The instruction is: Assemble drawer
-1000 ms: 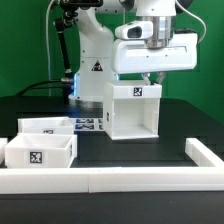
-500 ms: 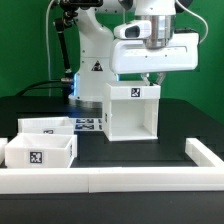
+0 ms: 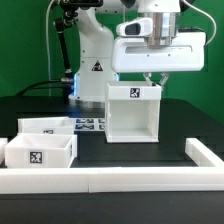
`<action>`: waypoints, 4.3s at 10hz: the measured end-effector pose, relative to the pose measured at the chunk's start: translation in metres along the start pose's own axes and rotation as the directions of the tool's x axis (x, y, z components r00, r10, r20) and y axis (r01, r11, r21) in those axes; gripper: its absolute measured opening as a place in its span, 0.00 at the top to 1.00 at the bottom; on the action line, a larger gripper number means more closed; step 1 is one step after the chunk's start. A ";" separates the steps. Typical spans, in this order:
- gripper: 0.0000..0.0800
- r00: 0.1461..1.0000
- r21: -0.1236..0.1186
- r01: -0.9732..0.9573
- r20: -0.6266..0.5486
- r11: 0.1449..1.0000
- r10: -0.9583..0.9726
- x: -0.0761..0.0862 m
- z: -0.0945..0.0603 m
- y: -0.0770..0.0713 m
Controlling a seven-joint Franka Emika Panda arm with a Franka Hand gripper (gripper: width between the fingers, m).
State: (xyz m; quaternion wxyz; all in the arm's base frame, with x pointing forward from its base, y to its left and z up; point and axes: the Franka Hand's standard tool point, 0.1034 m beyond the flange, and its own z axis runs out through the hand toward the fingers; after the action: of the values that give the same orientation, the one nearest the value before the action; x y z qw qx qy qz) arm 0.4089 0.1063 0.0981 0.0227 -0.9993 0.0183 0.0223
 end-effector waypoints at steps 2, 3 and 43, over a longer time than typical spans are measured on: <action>0.95 1.000 0.014 -0.012 -0.028 1.000 0.013 0.026 -0.001 0.000; 0.95 0.999 0.020 -0.010 -0.040 1.000 0.011 0.040 -0.002 0.000; 0.94 0.163 0.247 -0.960 0.103 0.133 0.981 0.195 -0.013 0.006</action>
Offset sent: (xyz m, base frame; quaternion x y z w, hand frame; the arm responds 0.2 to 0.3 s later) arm 0.0526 -0.0137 -0.0053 0.0190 0.0257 -0.0132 0.9994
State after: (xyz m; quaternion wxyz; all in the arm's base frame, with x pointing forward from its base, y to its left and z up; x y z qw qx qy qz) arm 0.6042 0.0925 0.1023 0.1304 -0.7373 0.6627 -0.0126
